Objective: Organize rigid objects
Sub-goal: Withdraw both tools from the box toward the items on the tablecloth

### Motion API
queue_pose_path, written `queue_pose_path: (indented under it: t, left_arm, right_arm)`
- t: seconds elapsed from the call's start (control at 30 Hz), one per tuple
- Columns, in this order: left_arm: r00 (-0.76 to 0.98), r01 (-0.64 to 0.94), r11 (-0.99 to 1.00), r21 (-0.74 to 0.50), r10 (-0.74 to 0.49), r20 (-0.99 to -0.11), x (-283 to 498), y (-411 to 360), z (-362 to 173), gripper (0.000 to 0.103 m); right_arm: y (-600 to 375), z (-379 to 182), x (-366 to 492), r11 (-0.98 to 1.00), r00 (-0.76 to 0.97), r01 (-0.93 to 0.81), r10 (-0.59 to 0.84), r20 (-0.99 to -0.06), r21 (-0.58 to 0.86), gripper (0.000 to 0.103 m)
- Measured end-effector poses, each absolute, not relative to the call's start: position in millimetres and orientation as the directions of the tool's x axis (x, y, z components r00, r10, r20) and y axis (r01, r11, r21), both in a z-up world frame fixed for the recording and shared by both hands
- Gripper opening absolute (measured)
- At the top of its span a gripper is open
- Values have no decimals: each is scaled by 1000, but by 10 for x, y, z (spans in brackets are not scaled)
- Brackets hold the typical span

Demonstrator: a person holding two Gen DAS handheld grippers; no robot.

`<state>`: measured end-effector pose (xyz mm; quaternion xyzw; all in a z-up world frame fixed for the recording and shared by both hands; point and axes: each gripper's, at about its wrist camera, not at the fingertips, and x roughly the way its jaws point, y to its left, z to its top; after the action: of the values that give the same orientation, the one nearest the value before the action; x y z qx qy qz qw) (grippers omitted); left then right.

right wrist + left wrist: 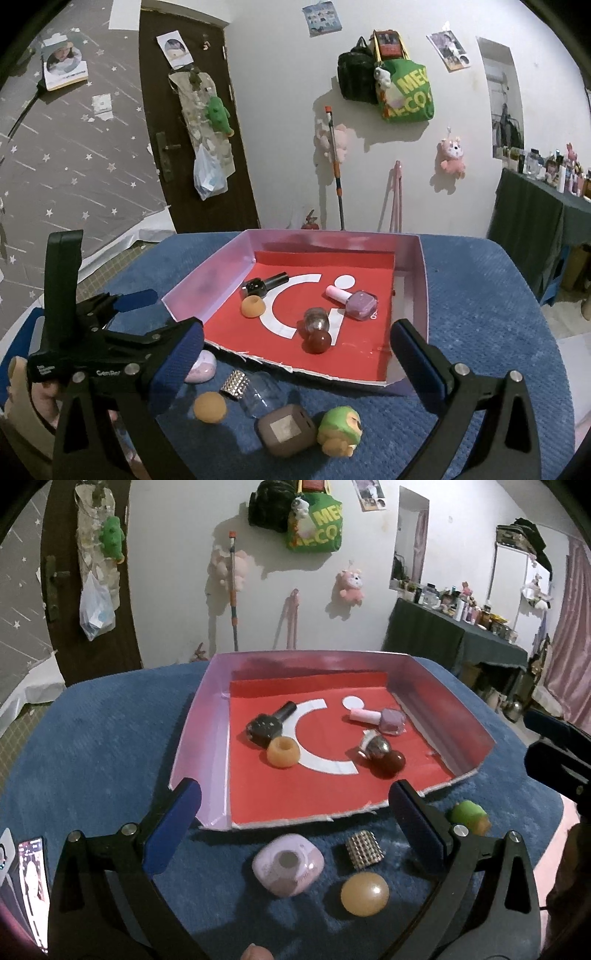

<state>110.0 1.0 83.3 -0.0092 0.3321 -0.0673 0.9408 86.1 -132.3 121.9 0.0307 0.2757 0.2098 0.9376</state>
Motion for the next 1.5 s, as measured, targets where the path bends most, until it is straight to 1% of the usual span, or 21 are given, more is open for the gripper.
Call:
queue_pose_path:
  t: [0.3, 0.5, 0.73, 1.1, 1.33, 1.5]
  left_arm:
    - [742, 145, 985, -99, -174, -647, 975, 10, 735, 103]
    - [748, 151, 985, -89, -173, -641, 861, 7, 715, 103]
    - [726, 147, 983, -106, -180, -664, 822, 28, 627, 103]
    - [690, 138, 985, -103, -170, -704, 779, 26, 447, 103]
    - [674, 130, 983, -126, -181, -717, 772, 56, 376, 103]
    - [669, 112, 986, -120, -165, -725, 784, 89, 320, 103]
  right_arm:
    - [-1305, 1190, 702, 913, 767, -378, 402, -500, 154, 103]
    - [-1291, 1149, 612, 915, 767, -376, 397, -504, 148, 103]
    - [-1284, 1038, 512, 923, 767, -360, 375, -521, 134, 103]
    - [-1322, 785, 464, 932, 743, -330, 354, -569, 148, 103]
    - [-1331, 646, 458, 932, 719, -323, 355, -597, 165, 103]
    - [-1362, 536, 478, 938, 707, -300, 340, -620, 172, 102]
